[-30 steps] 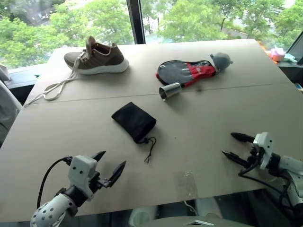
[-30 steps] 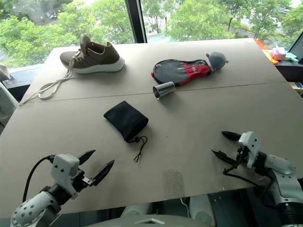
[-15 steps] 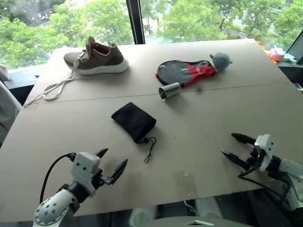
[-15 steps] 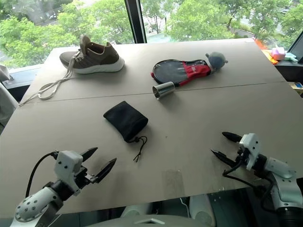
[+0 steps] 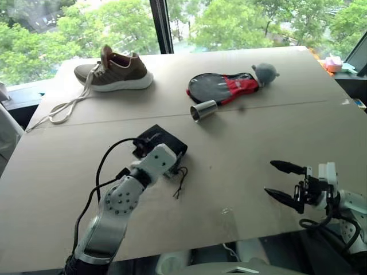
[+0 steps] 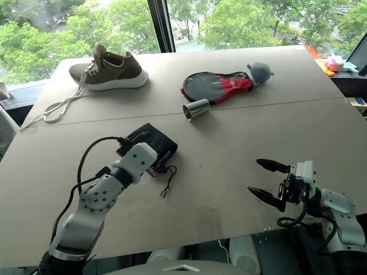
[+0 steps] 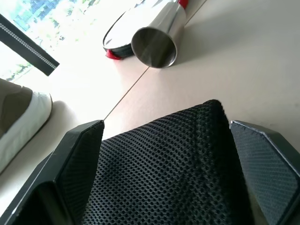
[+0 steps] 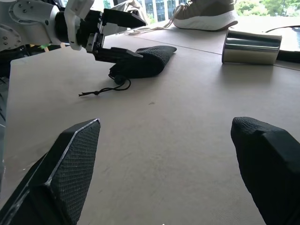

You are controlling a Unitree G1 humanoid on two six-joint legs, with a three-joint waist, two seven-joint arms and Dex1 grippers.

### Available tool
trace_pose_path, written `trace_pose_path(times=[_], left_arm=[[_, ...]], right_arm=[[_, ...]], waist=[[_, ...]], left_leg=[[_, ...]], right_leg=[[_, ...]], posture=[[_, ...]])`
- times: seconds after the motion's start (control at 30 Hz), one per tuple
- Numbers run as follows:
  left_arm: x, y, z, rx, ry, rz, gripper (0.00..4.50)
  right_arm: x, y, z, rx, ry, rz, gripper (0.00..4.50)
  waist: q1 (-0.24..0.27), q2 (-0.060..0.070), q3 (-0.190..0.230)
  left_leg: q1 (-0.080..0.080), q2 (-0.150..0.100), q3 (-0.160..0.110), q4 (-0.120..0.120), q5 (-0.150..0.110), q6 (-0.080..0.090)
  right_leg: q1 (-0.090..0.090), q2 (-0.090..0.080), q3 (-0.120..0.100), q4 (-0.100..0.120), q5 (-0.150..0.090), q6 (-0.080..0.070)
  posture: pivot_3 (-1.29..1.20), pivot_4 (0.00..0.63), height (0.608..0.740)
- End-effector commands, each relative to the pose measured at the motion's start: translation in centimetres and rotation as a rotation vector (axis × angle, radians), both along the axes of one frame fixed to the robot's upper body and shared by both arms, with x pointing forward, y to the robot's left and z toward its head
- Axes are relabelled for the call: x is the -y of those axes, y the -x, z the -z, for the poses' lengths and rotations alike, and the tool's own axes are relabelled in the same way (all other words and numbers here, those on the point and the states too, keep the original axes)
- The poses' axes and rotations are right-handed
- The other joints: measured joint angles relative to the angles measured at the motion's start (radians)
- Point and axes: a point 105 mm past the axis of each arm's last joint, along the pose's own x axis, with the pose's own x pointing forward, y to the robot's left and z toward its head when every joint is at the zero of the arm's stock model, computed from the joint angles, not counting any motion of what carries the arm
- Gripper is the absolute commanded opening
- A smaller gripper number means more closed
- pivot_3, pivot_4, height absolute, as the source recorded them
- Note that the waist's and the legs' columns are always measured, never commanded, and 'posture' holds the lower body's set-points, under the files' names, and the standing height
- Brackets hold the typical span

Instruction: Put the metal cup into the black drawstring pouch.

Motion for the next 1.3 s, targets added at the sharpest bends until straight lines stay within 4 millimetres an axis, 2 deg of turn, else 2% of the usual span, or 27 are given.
trace_pose_path(times=[0.03,0.17,0.37,0.43,0.5,0.53,0.57,0.63,0.67,0.7,0.77,0.97,1.03,1.17,1.3], left_arm=[[0.2,-0.3,0.0,0.033,-0.044,-0.045,4.44],[0.3,-0.3,0.4,0.023,-0.053,-0.083,4.44],[-0.7,0.0,-1.1,0.131,-0.060,-0.192,4.44],[-1.0,0.5,-1.2,0.144,-0.055,-0.221,3.95],[-1.2,0.8,-0.8,0.127,-0.059,-0.237,3.24],[-1.3,0.9,-0.6,0.117,-0.060,-0.242,2.66],[-1.3,0.9,-0.5,0.110,-0.061,-0.245,2.38],[-1.3,0.9,-0.5,0.106,-0.060,-0.249,1.50],[-1.3,0.9,-0.5,0.106,-0.060,-0.250,1.32],[-1.4,0.9,-0.5,0.106,-0.059,-0.255,0.70],[-1.5,1.0,-0.5,0.106,-0.057,-0.263,0.05],[-2.1,0.8,-0.5,0.088,-0.020,-0.293,0.05],[-2.9,0.4,-0.7,0.070,0.025,-0.358,0.05],[-3.5,-0.8,-1.0,-0.026,0.266,-0.431,0.05],[-5.0,-2.0,-3.2,0.016,0.363,-0.467,0.05]], right_arm=[[-0.3,0.2,-1.2,0.050,-0.010,-0.009,4.47],[-0.2,0.1,-1.3,0.054,-0.013,0.008,4.47],[0.1,0.1,-1.4,0.056,-0.011,0.027,4.47],[0.1,0.1,-1.4,0.057,-0.011,0.031,4.50],[0.1,0.1,-1.4,0.056,-0.010,0.033,4.50],[0.1,-0.1,-1.2,0.068,0.005,0.043,4.50],[0.0,-0.2,-1.2,0.077,0.016,0.050,4.50],[0.0,-0.4,-1.0,0.083,0.029,0.054,4.50],[0.0,-0.5,-1.1,0.084,0.022,0.054,4.50],[0.0,-0.6,-1.2,0.085,0.019,0.056,4.50],[0.1,-0.8,-1.3,0.089,0.014,0.061,4.50],[0.0,-0.8,-1.3,0.084,0.015,0.048,4.50],[-0.4,-1.9,-1.3,0.119,0.078,0.082,4.50],[-3.1,-6.4,-4.4,0.212,0.058,0.213,4.50],[-8.1,-10.8,-6.1,0.227,0.091,0.311,4.50]], waist=[[0.002,0.000,0.000],[0.003,0.000,0.000],[0.003,0.000,0.000],[0.002,0.000,0.000],[0.003,0.000,0.000],[0.003,0.000,0.000],[0.003,0.000,0.000],[0.004,0.000,0.000],[0.004,0.000,0.000],[0.004,0.000,0.000],[0.003,0.000,0.000],[0.004,0.000,0.000],[0.003,0.000,0.000],[-0.003,-0.001,0.001],[-0.003,-0.001,0.001]], left_leg=[[-0.001,0.000,0.000,0.000,0.000,0.000],[-0.001,0.000,0.000,0.000,0.000,0.000],[-0.001,0.000,-0.001,0.000,0.000,0.000],[-0.001,0.000,0.000,0.000,0.000,0.000],[-0.001,0.000,0.000,0.000,0.000,0.000],[-0.001,0.000,0.000,0.000,0.000,0.000],[-0.001,0.000,-0.001,0.000,0.000,0.000],[-0.001,0.000,-0.001,0.000,0.000,0.000],[-0.001,0.000,-0.001,0.000,0.000,0.000],[-0.002,0.000,-0.001,0.000,0.000,0.000],[-0.002,0.000,-0.001,0.000,0.000,0.000],[-0.002,0.000,-0.001,0.000,0.000,0.000],[-0.002,0.000,-0.001,0.000,0.000,0.000],[-0.002,0.000,0.000,0.002,0.000,0.000],[-0.001,0.001,-0.004,0.002,0.004,-0.006]], right_leg=[[0.000,0.000,0.000,0.000,0.000,0.000],[0.000,-0.002,0.000,0.000,0.000,0.000],[0.000,-0.002,0.000,0.000,0.000,0.000],[0.000,-0.002,0.000,0.000,0.000,0.000],[-0.001,-0.003,0.000,0.000,0.000,0.000],[-0.001,-0.003,0.000,0.000,0.000,0.000],[-0.001,-0.003,0.000,0.000,0.000,0.000],[-0.001,-0.003,0.000,0.000,0.000,0.000],[-0.001,-0.003,0.000,0.000,0.000,0.000],[-0.001,-0.003,0.000,0.000,0.000,0.000],[-0.001,-0.003,0.000,0.000,0.000,0.000],[-0.001,-0.003,0.000,0.000,0.000,0.000],[-0.001,-0.003,0.000,0.000,0.000,0.000],[-0.001,-0.002,0.000,0.001,0.001,-0.001],[-0.001,0.001,-0.004,0.003,0.002,-0.002]], posture=[[0.00,0.150,0.740],[0.00,0.150,0.740],[0.00,0.150,0.740],[0.00,0.150,0.740],[0.00,0.150,0.740],[0.00,0.150,0.740],[0.00,0.150,0.740],[0.00,0.150,0.740],[0.00,0.150,0.740],[0.00,0.150,0.740],[0.00,0.150,0.740],[0.00,0.150,0.740],[0.00,0.150,0.740],[0.00,0.150,0.740],[0.00,0.150,0.740]])
